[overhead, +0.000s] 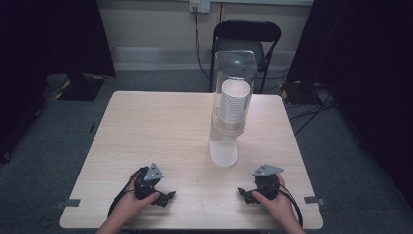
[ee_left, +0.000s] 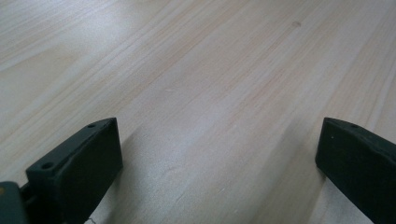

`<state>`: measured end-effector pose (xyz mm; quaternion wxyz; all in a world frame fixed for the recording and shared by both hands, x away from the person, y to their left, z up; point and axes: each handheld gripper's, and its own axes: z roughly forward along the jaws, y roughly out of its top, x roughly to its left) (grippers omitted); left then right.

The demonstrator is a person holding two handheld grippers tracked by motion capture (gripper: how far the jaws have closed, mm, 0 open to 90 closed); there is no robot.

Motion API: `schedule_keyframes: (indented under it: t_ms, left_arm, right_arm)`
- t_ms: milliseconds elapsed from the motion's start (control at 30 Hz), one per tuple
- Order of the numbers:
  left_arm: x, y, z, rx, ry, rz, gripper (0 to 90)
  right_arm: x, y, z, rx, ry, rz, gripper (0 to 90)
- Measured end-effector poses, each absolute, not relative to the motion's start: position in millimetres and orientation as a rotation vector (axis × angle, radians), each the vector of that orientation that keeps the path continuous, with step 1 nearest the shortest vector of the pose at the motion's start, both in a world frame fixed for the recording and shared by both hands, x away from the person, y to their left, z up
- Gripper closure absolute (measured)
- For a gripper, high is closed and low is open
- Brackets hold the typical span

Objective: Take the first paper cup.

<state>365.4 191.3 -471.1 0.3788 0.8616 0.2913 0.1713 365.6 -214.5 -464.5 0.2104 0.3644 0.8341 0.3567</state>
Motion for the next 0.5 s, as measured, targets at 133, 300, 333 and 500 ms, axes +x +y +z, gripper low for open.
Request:
schedule_keyframes:
  t_ms: [133,300,333,500]
  left_arm:
    - [365.9,191.7,-470.7,2.208,0.736,0.449,0.0]
    - [365.4,191.2,-471.1,2.201,0.745,0.439,0.0]
    - [365.9,191.8,-470.6,2.208,0.736,0.451,0.0]
    - [365.9,191.6,-470.7,2.206,0.737,0.451,0.0]
  right_arm:
    - [365.2,-214.9,-464.5,1.014,2.318,0.994,0.0]
    - [364.9,-215.0,-464.5,1.011,2.317,0.991,0.0]
    - [365.0,-215.0,-464.5,1.012,2.318,0.991,0.0]
    - [367.9,-209.8,-456.9,1.022,2.261,1.024,19.9]
